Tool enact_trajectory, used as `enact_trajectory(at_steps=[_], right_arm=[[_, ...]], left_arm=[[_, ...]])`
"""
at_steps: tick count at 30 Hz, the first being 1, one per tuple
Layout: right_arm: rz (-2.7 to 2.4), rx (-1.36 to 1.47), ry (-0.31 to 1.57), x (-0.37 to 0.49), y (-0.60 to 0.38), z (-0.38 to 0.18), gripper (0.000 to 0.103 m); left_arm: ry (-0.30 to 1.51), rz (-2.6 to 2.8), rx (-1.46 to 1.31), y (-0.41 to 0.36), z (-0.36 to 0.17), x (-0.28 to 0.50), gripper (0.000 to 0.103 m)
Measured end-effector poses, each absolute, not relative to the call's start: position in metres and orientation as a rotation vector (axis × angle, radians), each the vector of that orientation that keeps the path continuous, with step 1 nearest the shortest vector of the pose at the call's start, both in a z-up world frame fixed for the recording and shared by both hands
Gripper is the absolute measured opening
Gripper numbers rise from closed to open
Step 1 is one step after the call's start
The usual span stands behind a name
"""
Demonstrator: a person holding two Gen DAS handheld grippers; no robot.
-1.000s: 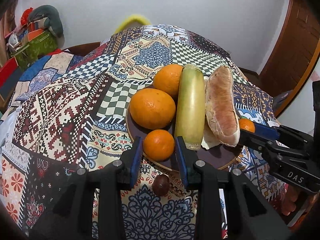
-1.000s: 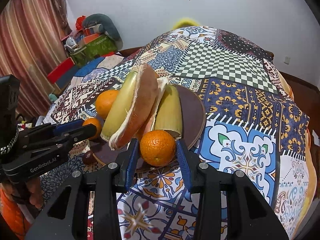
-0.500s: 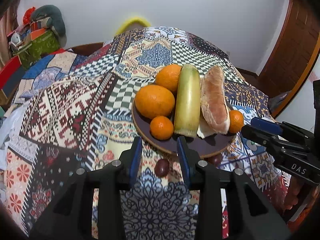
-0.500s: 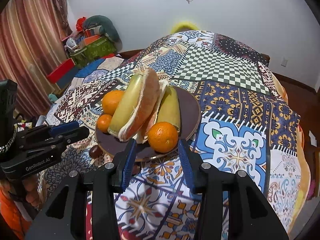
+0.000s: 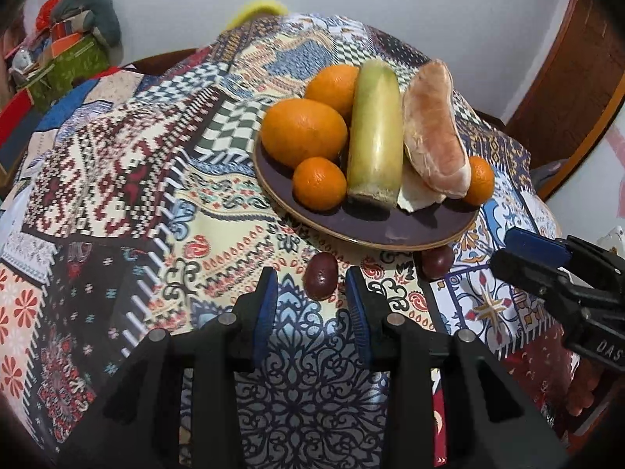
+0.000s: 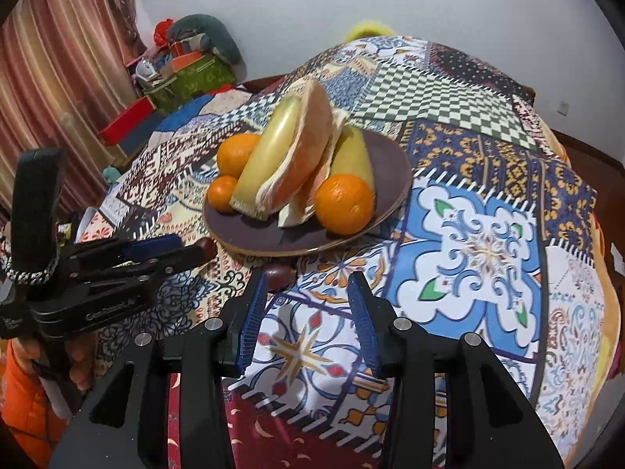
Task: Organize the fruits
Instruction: 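Grasp a dark red date with the left tool while the right tool grasps another date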
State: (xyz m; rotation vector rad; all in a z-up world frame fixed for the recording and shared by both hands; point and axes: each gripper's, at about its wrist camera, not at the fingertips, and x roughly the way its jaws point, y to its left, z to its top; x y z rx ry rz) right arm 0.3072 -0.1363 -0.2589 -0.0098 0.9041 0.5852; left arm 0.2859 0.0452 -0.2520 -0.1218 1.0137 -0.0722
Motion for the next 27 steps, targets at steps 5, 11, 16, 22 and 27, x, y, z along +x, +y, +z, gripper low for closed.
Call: enact_trajectory(at_steps=[5,11,16,22,27], right_arm=[[0.628,-0.016,0.926,0.309,-0.124,-0.265,0.040],[0.647,-0.041,0.952,0.314,-0.110,-0.275,0.040],[0.655,-0.066,0.957,0.316,-0.101,-0.278,0.036],[0.641,-0.081,0.958,0.319,-0.098,-0.280,0.026],[0.647,-0.077,0.945,0.313,-0.101,-0.275,0.026]], left_arm=[[1.012,-0.076,-0.115,0.045,-0.258,0.292,0.035],[0.990,-0.090,-0.096,0.044,-0.260,0.295,0.024],[0.981,-0.112,-0.108,0.044,-0.259,0.294,0.015],[0.972,-0.100,-0.115,0.046,-0.254,0.288,0.015],[0.958,-0.101,-0.113,0.046,-0.245,0.277,0.015]])
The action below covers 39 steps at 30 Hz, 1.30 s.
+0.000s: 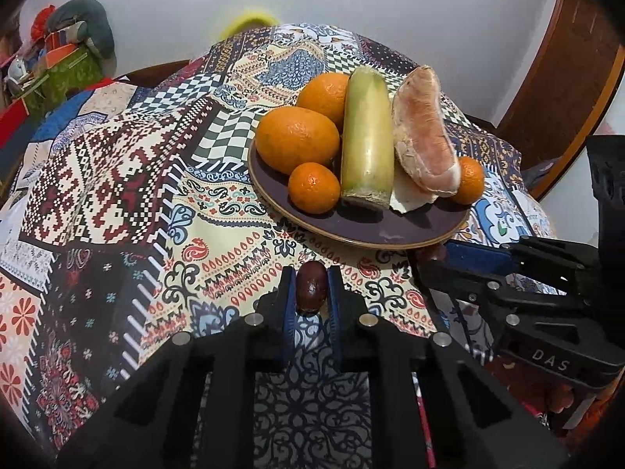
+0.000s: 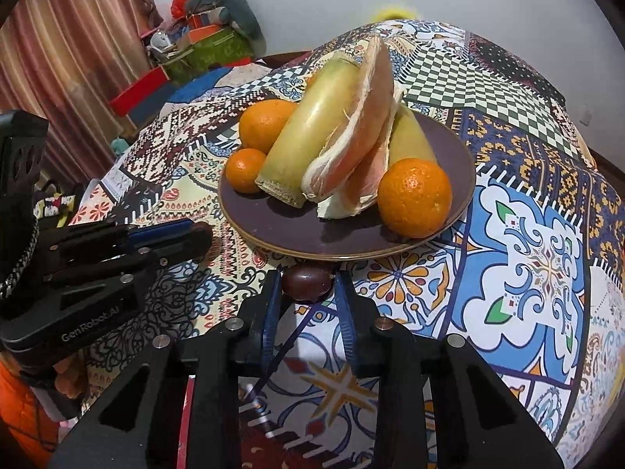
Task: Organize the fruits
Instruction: 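Grasp a dark red date with the left tool while the right tool grasps another date, then lower the dates onto the plate with both tools and release them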
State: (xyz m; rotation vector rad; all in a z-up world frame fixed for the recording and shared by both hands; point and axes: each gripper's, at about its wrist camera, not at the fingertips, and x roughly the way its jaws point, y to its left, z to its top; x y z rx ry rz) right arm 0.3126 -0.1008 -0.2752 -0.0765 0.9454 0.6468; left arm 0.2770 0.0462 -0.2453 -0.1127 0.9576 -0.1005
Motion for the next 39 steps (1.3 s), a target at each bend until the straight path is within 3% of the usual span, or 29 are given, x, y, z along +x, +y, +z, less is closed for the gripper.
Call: enact_trajectory(at_steps=[16,34,39], right_arm=[[0.604,-0.034,0.850,0.308,-0.119,-0.244,0.026],[0.593,-0.055,0.870,0.324,-0.108,-0.258,0.027],[0.598,-0.052,0.871,0.323,-0.111,-0.255,0.028]], left_arm=[[0.855,-0.131,-0.091,0.029,-0.204,0.272,0.015],[0.907,-0.156,-0.086,0.021,-0.229,0.304,0.015],[0.914,-0.141,-0.102,0.024,-0.230,0.304,0.031]])
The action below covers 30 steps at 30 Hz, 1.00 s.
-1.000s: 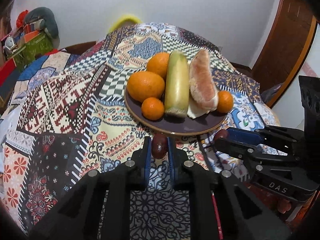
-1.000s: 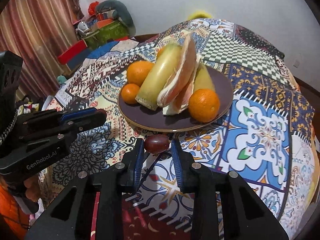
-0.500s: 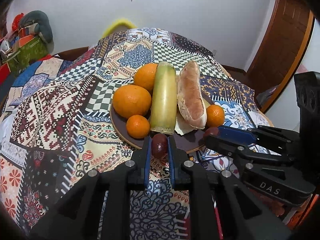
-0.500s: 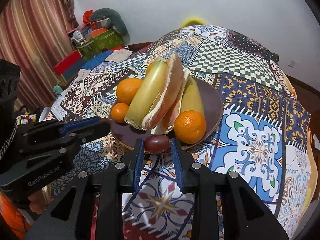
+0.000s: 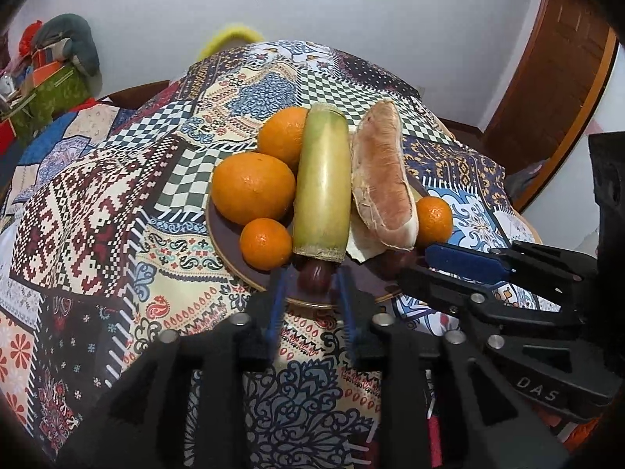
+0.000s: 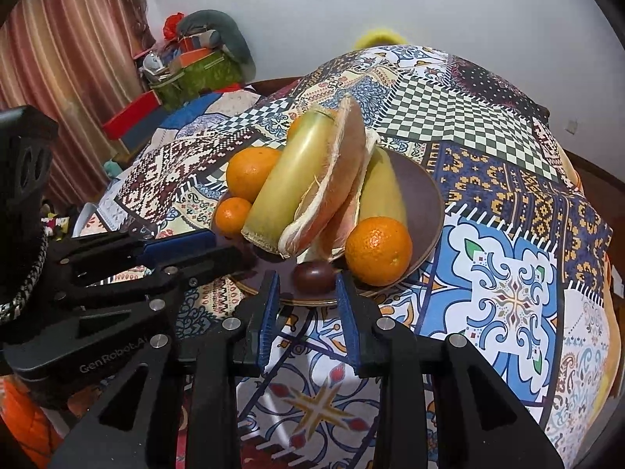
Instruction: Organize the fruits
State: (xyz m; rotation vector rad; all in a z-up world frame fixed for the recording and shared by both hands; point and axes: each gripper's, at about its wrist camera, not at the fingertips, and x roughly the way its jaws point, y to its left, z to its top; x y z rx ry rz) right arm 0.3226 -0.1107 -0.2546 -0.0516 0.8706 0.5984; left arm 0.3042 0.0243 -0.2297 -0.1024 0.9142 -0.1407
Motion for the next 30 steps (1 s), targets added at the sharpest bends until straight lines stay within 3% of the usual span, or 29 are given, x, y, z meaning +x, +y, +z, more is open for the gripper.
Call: enact_trajectory(at_steps=[10,21,28,30], right_arm=[[0.570,-0.044,0.773,0.297,-0.125,-0.216,0.028],[0.530,0.013,0.476,0.226,-0.161,-0.111,0.028],[0.531,0.033,0.310,0.172,-0.172,-0.065,0.029],[0.531,0.035,0.274,0.158,-0.174,-0.057,0.037]], left_arm=[[0.810,-0.099,-0.101,0.032,-0.185,0.271,0.032],[0.507,-0.069,-0.096,0.030,-0.068,0.188,0.032],[0.333,-0.059,-0.056,0.017,-0.016,0.128,0.048],[0.297,-0.061,-0.043,0.013,-0.005,0.112,0.050]])
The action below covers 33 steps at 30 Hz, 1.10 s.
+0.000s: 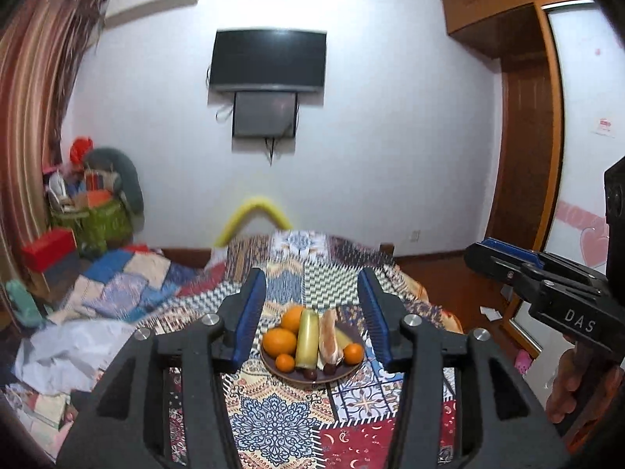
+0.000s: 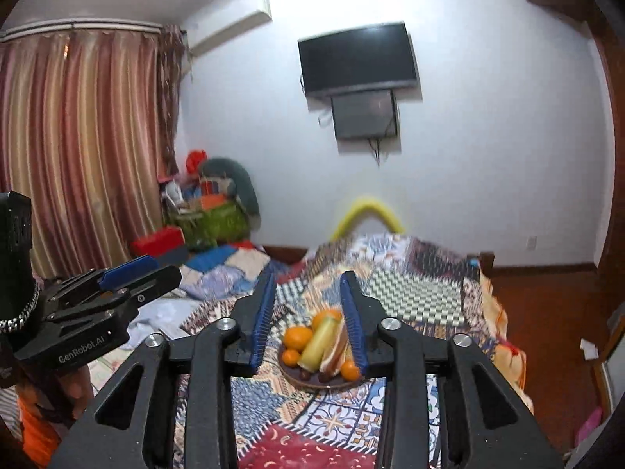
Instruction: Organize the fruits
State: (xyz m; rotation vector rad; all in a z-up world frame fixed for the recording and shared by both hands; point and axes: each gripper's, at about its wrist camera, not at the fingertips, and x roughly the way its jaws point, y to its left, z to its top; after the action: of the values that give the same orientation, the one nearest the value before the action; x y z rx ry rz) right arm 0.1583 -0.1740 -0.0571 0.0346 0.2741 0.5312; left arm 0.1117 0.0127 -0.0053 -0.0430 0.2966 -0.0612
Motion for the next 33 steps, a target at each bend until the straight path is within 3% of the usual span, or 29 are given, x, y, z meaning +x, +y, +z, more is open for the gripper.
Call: enact_trajectory(at_steps=[3,8,12,17,23,33], right_arm=[[0.519,0.038,0.225,0.142,-0.176,-0.050,0.052],[0.500,0.034,0.178,0.130,-0.175,-0.046,0.064],[0.484,0.027,0.155,0.122,-0.174,-0.045,0.079],[0.468,0.024,0.143,0.118,-0.172,-0.047,0.084],[0.446,0.036,0.134,0.111,-0.174,-0.052,0.101],[0.439,0.050,0.138,0.109,-0.179,-0.054,0.103]], left_arm=[[0.253,-0.056,-0.027,0.007,0.005,0.093,0.057],[0.210,-0.035,-0.014,0.003,0.014,0.073,0.074],[0.192,-0.019,-0.021,0.003,0.016,0.062,0.089],[0.187,-0.016,-0.023,0.005,0.016,0.056,0.097],[0.175,-0.012,-0.025,0.005,0.017,0.046,0.102],[0.175,-0.011,-0.033,0.007,0.016,0.046,0.102]])
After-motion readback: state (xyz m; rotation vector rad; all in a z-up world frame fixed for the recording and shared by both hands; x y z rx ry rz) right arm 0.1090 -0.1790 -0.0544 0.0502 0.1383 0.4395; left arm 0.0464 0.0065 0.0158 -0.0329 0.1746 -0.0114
